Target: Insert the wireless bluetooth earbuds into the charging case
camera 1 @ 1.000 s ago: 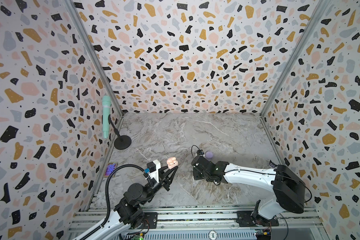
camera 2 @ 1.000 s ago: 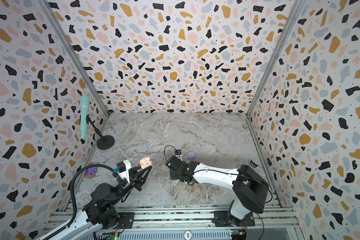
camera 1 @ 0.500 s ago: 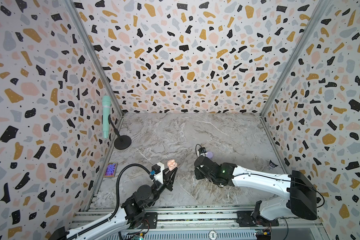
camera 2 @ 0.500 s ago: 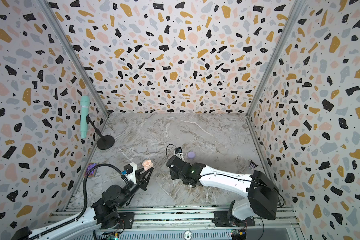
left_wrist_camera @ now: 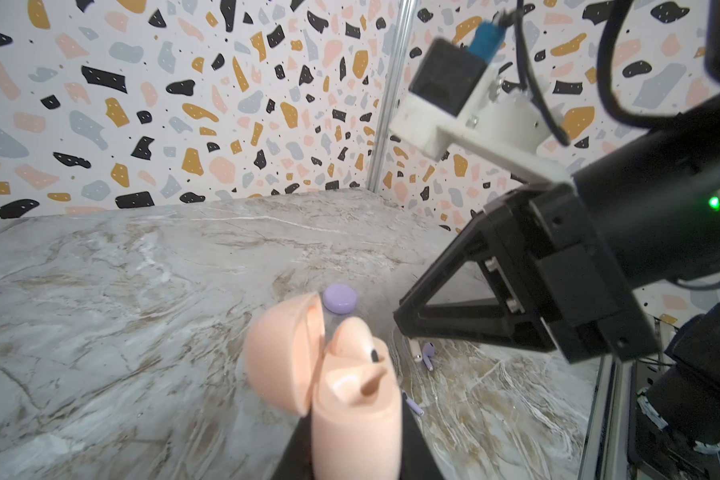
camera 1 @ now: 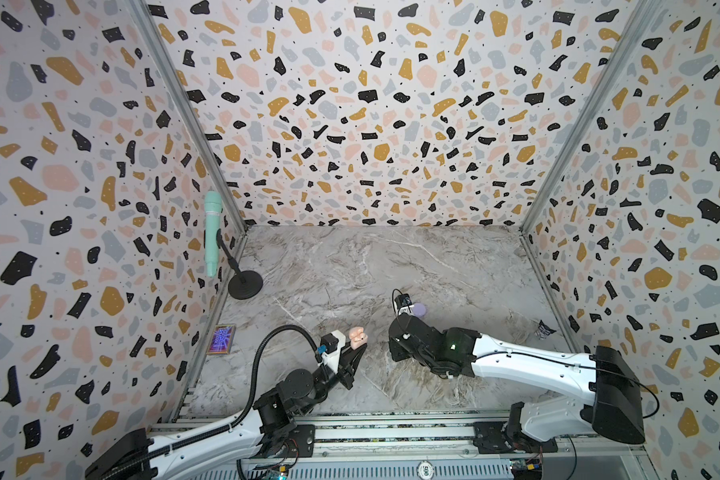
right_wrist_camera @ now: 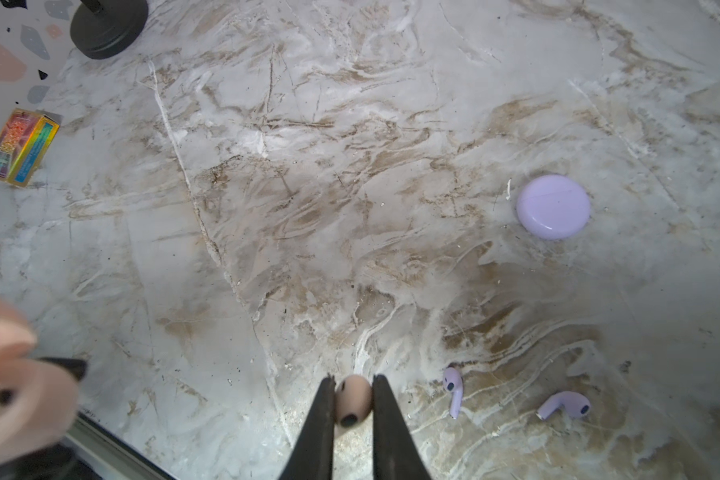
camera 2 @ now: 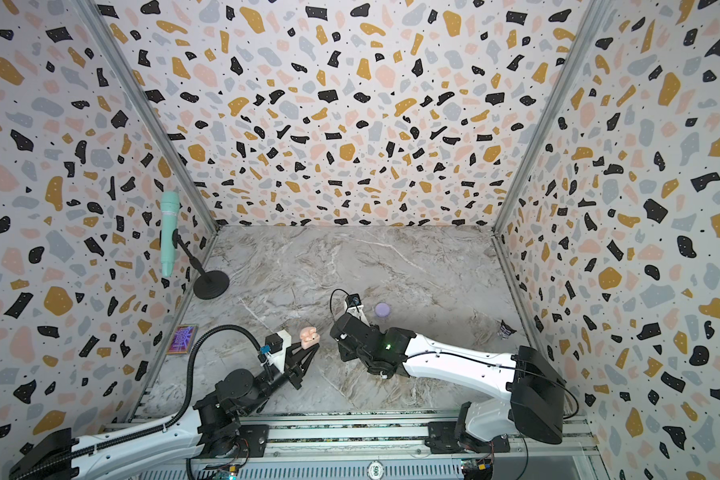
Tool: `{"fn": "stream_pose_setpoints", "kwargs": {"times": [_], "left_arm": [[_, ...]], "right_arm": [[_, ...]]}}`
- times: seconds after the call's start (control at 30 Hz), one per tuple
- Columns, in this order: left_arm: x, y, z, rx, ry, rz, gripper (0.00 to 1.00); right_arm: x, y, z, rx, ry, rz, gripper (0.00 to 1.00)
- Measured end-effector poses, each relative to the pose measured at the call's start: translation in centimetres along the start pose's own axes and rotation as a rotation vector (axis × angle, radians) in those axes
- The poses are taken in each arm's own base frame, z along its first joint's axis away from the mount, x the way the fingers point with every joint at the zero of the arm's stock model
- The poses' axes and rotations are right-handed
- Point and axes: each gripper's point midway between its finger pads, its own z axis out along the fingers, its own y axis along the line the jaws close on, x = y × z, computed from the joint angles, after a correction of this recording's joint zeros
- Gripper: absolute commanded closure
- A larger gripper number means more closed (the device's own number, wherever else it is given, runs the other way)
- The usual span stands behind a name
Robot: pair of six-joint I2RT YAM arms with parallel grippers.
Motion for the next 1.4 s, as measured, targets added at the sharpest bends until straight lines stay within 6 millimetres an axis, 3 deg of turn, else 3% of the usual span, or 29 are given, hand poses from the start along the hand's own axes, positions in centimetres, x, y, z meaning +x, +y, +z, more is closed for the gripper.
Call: {"fn": "stream_pose_setpoints", "kwargs": {"times": [0.33,0.6,1.4], "left_arm": [[1.1,-1.3,0.1,0.051,0.039,0.029,1.00],[3.2,-2.3,0.4,0.106,0.117,0.046,1.00],[3.8,-3.3,0.3,0.161,0.140,0.042,1.00]], "right_arm": [[-1.3,1.6,-1.9,-0.048,-0.042,-0.037,0.83],[-2.0,3.6,-3.1,-0.097,-0.066,-0.074,0.83],[-0.5,5.5,-3.2,-0.128,-0.049,-0.148,0.83]]}}
